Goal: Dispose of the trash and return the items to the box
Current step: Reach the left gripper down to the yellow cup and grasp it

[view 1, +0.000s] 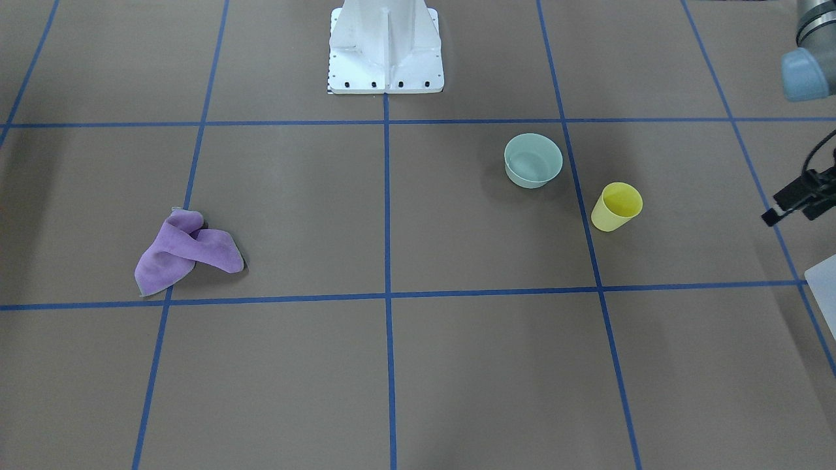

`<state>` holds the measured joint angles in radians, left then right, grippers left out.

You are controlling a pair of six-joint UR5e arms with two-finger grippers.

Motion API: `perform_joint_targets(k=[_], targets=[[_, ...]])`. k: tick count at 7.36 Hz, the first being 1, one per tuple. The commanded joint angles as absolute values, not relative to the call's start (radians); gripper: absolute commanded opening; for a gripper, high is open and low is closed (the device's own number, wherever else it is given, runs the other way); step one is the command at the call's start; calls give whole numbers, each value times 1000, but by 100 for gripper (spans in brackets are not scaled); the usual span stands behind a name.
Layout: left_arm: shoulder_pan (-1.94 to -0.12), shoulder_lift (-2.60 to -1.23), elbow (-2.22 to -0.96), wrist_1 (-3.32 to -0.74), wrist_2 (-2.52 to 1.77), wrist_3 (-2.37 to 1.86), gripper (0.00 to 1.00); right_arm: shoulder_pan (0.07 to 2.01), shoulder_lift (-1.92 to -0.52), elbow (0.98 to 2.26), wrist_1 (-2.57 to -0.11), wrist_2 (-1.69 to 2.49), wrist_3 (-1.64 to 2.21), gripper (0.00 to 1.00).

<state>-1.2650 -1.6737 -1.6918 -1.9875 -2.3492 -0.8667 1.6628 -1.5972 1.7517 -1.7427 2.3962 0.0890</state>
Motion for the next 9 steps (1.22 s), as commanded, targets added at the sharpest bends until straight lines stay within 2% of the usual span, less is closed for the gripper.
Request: perform_joint_targets(k=[1, 6, 9], targets=[[-1090, -1677, -1767, -1990, -2197, -1032, 98, 1663, -1600, 1753, -1743, 2396, 89, 100], [-918, -1608, -1804, -1994, -2191, -1051, 98, 1663, -1606, 1753, -1743, 2396, 89, 100], [-910, -1608, -1793, -1994, -2191, -1051, 93, 1660, -1606, 1752, -1743, 2396, 89, 100]])
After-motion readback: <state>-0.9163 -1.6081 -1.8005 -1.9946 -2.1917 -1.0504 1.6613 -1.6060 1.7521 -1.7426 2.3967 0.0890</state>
